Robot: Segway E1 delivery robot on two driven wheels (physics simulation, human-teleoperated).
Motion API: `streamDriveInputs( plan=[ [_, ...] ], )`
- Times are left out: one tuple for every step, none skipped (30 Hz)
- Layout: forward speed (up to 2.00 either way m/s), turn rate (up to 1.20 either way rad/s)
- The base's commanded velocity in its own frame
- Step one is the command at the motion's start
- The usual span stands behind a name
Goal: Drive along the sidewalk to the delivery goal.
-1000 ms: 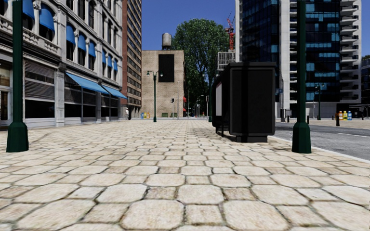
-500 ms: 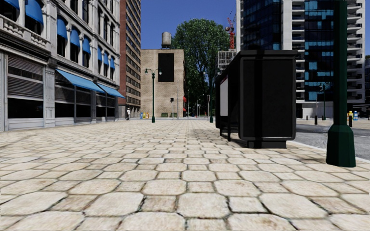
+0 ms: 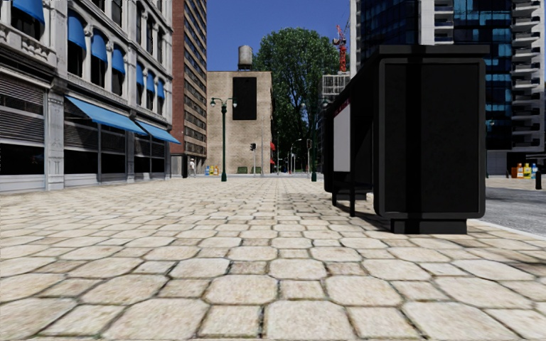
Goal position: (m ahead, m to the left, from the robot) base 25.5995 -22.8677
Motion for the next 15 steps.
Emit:
streamDriveInputs(
  plan=[
    [2.00, 0.00],
    [2.00, 0.00],
    [2.00, 0.00],
    [2.00, 0.00],
    [2.00, 0.00],
    [2.00, 0.00],
    [2.00, 0.00],
    [2.00, 0.00],
    [2.00, 0.00],
    [2.00, 0.00],
    [2.00, 0.00],
    [2.00, 0.00],
    [2.00, 0.00],
    [2.00, 0.00],
    [2.00, 0.00]
  ],
)
